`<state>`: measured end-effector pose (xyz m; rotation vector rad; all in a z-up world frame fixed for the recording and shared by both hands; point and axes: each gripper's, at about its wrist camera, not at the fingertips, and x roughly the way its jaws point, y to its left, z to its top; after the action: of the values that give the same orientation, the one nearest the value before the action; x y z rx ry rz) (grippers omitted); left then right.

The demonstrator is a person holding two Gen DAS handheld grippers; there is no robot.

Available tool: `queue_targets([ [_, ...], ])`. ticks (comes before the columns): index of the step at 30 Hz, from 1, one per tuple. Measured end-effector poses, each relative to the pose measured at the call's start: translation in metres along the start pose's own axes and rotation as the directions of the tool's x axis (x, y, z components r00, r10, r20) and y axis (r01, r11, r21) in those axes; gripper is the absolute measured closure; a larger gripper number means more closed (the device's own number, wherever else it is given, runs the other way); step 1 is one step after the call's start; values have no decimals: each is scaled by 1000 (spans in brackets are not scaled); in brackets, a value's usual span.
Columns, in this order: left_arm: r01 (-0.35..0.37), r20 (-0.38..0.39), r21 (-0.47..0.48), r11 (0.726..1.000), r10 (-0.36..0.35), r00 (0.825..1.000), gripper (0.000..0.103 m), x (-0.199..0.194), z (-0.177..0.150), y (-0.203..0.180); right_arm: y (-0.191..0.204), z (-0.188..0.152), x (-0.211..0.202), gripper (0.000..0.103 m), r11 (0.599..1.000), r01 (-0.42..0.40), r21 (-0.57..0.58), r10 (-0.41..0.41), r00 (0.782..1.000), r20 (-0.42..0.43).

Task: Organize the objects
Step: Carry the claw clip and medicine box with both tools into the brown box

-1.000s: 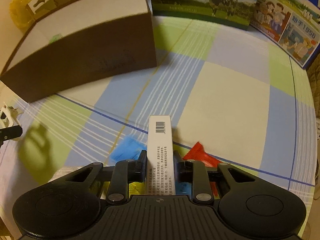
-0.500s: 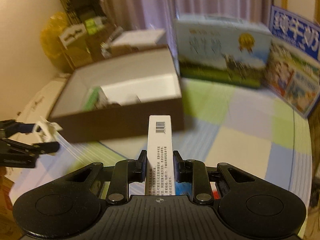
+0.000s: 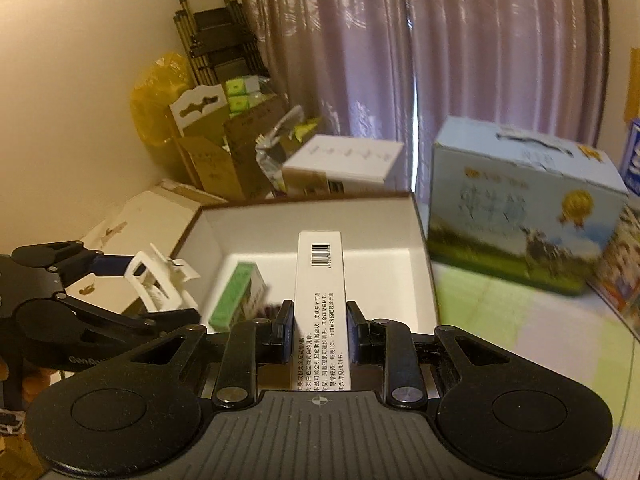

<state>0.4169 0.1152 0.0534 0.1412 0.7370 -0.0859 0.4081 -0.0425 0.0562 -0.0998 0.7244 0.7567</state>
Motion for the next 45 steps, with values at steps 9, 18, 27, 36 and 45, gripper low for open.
queue_targets([
  [9,-9,-39,-10,1000,9,999,19,59,30,10,-14,27,51,81,1000,28,-9,-28,1000,-4],
  [18,14,-89,-27,1000,-16,996,19,109,43,15,-33,36,99,81,998,64,-2,-64,998,-23],
  [27,16,-172,-35,999,-22,985,19,156,45,16,-50,30,146,81,996,86,-14,-87,992,-90],
  [36,17,-224,-31,999,-24,974,19,190,42,16,-67,24,180,81,994,110,-18,-111,983,-145],
  [45,14,-241,-34,999,-21,970,19,204,39,15,-71,28,192,80,992,119,-34,-122,983,-139],
])
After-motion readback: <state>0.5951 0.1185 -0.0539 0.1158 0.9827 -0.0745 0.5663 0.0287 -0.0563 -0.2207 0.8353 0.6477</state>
